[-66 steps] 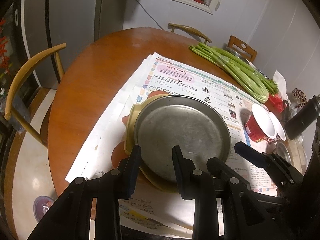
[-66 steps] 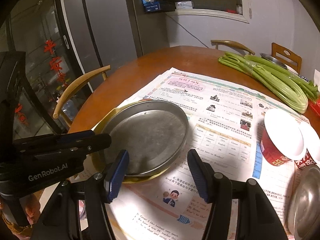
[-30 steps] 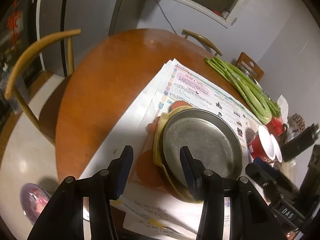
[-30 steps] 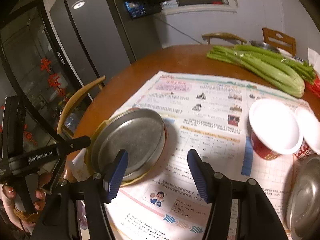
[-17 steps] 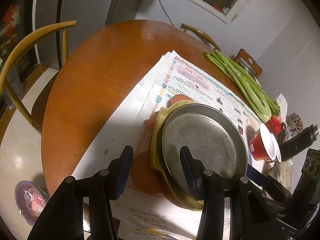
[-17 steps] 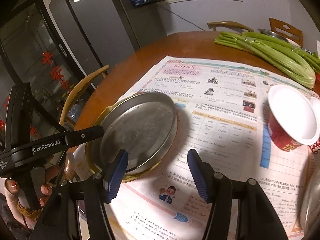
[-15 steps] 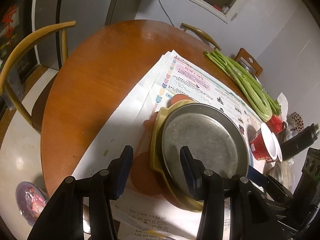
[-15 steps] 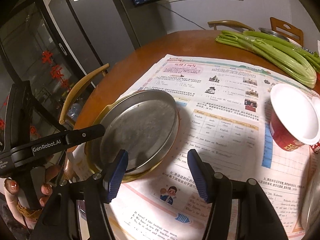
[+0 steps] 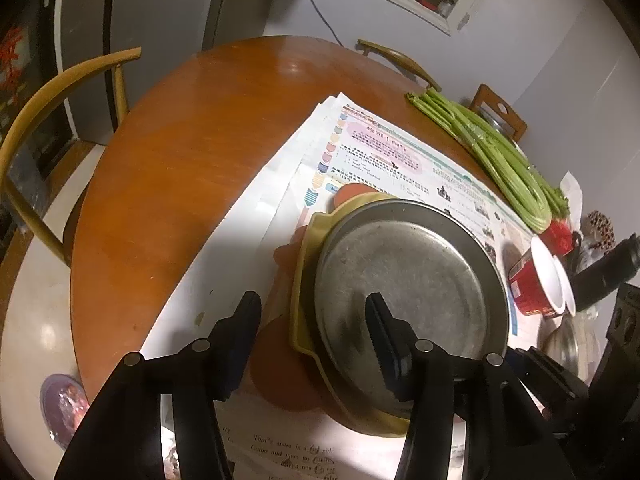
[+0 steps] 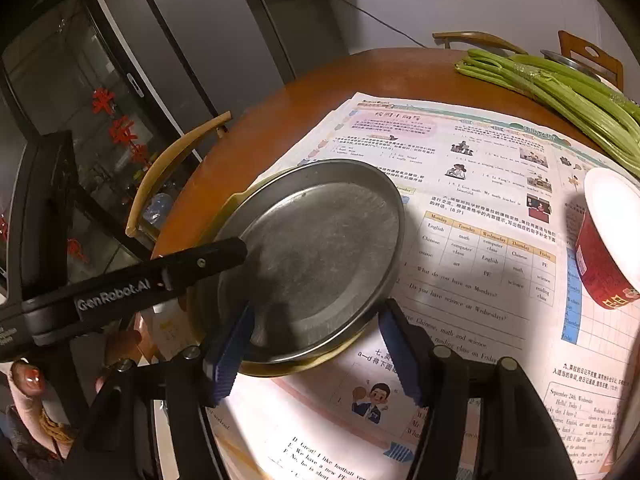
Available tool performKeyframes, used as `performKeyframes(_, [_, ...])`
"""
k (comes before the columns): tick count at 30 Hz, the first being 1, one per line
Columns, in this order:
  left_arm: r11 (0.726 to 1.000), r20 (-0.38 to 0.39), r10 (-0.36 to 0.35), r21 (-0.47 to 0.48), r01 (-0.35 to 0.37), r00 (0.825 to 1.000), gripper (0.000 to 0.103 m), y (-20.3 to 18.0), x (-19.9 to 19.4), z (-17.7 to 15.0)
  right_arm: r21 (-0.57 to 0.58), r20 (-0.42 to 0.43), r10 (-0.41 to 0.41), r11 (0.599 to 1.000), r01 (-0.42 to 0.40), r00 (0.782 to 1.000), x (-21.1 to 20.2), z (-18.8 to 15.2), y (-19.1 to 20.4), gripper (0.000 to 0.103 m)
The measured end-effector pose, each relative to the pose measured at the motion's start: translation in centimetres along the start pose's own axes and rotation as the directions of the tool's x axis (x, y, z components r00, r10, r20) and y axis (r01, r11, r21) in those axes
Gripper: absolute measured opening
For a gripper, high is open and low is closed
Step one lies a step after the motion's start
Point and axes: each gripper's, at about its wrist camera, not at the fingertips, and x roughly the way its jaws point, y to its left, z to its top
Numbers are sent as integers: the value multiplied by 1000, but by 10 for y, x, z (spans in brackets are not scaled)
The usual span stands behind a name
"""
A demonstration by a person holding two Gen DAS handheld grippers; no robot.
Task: Organize plates and bowls
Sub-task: 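Lower the grey metal plate onto the yellow shell plate with the left gripper, then settle the grey metal plate on the stack and open the left gripper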
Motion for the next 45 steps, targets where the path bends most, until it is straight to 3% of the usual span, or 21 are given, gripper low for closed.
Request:
performKeyframes(10, [999, -26, -34, 36, 35, 999, 57, -18, 8, 1, -12, 15, -33, 999, 33, 999, -1, 0, -5, 65])
performKeyframes(14, [998, -31, -4, 58, 6, 1000, 57, -26, 14, 2, -12, 17, -31, 999, 32, 999, -2, 0, -8, 65])
performKeyframes(45, [980, -73, 0, 198, 15, 997, 58, -96, 64, 40, 101, 69, -118, 989, 110, 991, -11, 19, -69, 65])
